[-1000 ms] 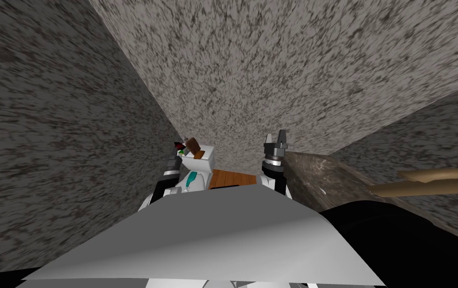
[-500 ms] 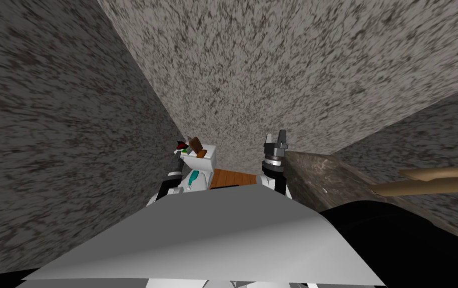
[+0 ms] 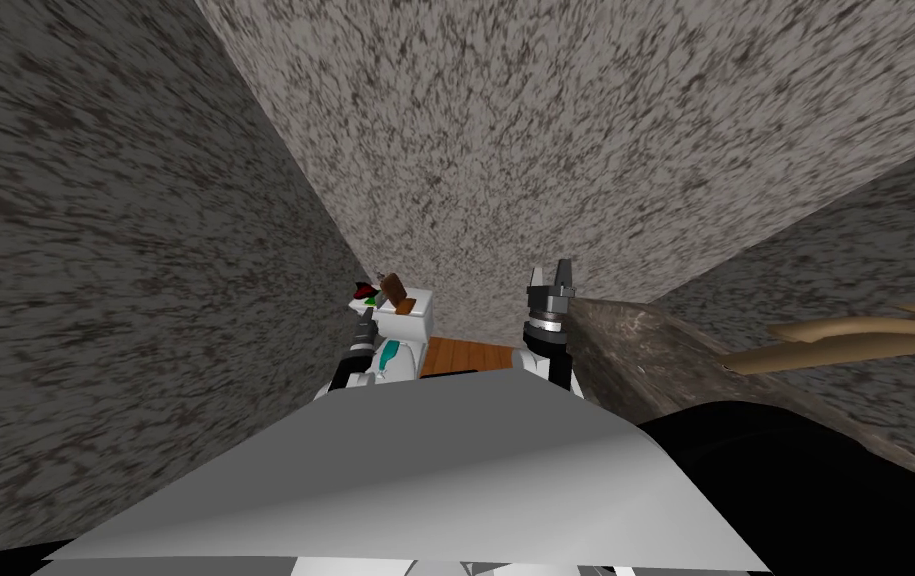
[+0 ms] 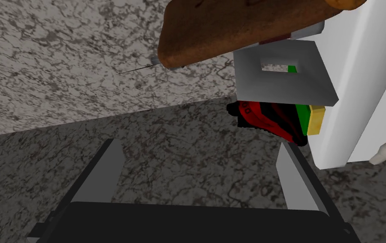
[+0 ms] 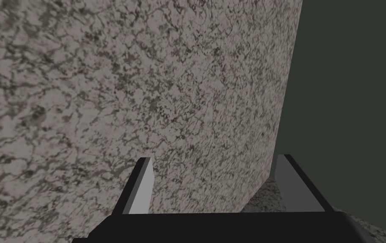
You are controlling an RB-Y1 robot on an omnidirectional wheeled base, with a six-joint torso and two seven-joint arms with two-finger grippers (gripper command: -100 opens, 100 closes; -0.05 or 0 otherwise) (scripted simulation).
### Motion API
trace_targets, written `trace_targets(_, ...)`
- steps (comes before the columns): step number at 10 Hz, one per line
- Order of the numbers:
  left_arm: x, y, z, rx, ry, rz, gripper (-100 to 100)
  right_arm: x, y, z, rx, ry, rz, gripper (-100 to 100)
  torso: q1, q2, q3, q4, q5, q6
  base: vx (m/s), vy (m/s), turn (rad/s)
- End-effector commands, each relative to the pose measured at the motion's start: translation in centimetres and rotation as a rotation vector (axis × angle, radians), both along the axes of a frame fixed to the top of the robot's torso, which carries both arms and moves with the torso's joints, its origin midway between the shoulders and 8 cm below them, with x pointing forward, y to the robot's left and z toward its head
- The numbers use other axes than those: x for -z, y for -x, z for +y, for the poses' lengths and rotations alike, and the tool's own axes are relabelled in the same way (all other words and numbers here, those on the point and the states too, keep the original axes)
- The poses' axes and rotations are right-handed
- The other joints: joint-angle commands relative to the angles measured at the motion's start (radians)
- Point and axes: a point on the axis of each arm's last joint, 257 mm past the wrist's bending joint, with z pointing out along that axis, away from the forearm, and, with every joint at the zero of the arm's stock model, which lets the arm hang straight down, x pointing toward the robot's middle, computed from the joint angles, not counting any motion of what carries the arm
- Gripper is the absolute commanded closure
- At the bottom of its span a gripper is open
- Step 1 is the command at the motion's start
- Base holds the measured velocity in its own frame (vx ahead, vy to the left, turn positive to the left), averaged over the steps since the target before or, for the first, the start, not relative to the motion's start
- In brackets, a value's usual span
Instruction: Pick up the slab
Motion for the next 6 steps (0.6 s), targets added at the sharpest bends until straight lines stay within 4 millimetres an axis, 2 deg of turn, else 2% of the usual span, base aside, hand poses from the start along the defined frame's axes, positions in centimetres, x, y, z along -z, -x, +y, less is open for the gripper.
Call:
trace_targets(1,2.1,-0.4,-0.9,0.012,0.026,0.046,-100,0.0,0.0,0.0,0.000,0.000,0.000,0,0.000,0.000,0.000,0.000,0.000,0.000,-0.039,0.035,-0.132)
trace_targets(6,6.4,-1.1,-3.5,0.056,0.074,0.157,-100,0.0,0.0,0.0,0.000,0.000,0.000,0,-0.001,0.000,0.000,0.000,0.000,0.000,-0.022,0.026,-0.096)
